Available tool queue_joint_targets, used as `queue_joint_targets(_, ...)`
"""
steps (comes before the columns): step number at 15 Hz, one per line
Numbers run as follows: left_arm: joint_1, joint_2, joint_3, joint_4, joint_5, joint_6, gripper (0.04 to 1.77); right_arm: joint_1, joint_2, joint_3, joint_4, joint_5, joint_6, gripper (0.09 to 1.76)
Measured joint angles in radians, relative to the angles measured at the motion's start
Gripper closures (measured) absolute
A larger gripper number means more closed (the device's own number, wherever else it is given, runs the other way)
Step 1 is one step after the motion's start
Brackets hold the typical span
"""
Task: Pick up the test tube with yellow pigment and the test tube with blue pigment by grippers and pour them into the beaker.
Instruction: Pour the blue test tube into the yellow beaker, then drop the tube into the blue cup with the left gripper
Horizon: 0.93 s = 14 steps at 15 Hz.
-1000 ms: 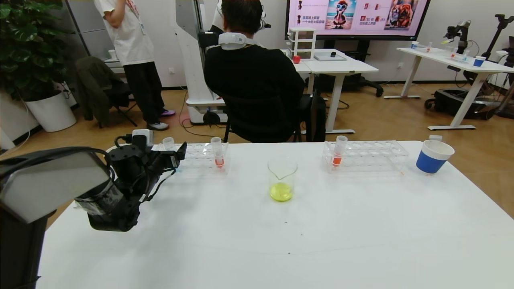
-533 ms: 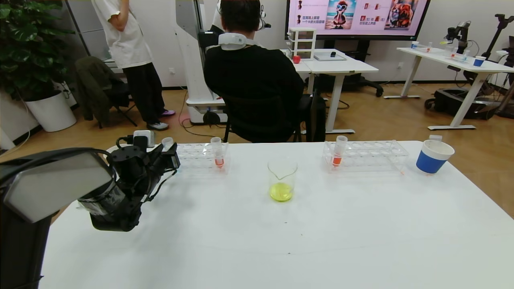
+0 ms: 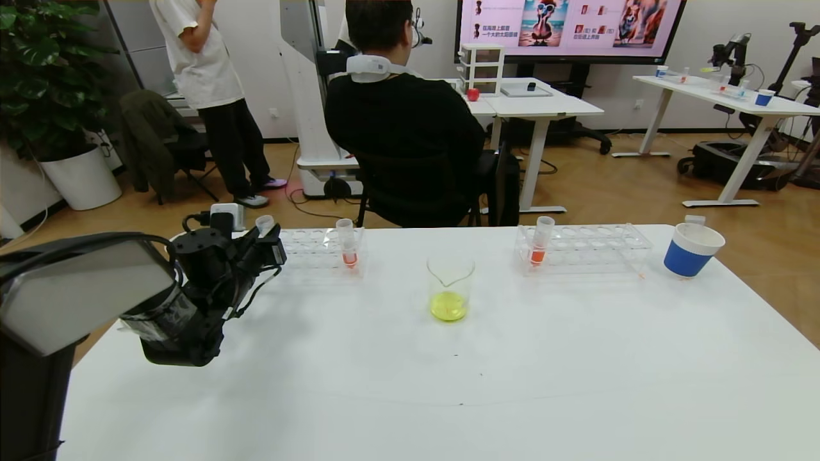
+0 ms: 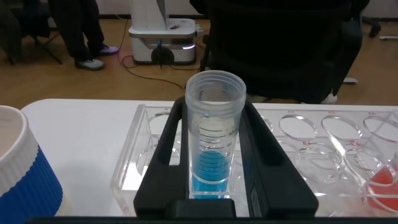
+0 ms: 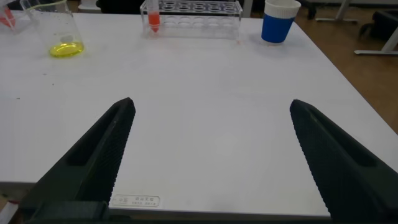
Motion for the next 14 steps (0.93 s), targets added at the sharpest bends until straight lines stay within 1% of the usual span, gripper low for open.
queue_joint_targets(1,-0.001,-0.019,-0.008,0.037,0.000,0.003,1.31,0.000,0.000,0.000,0.000,0.000,0.000,0.11)
queue_joint_targets(5,-0.008,-0.137,-0.088,0.271,-0.003,0.006,1.31,0.000,0.000,0.000,0.000,0.000,0.000,0.11)
queue_joint_targets(6,-0.009,-0.161,-0.104,0.307,-0.006,0.006,1.31,0.000,0.000,0.000,0.000,0.000,0.000,0.11)
queue_joint_targets(10,-0.011,-0.207,-0.124,0.333,-0.012,0.013,1.31,0.000,0.000,0.000,0.000,0.000,0.000,0.11)
queue_joint_targets(12,-0.027,-0.223,-0.153,0.371,-0.022,0.028,1.31,0.000,0.000,0.000,0.000,0.000,0.000,0.11)
queue_joint_targets(13,-0.043,-0.232,-0.185,0.387,-0.037,0.034,1.31,0.000,0.000,0.000,0.000,0.000,0.000,0.11)
queue_joint_targets(14,-0.060,-0.241,-0.220,0.433,-0.081,0.060,1.31,0.000,0.000,0.000,0.000,0.000,0.000,0.11)
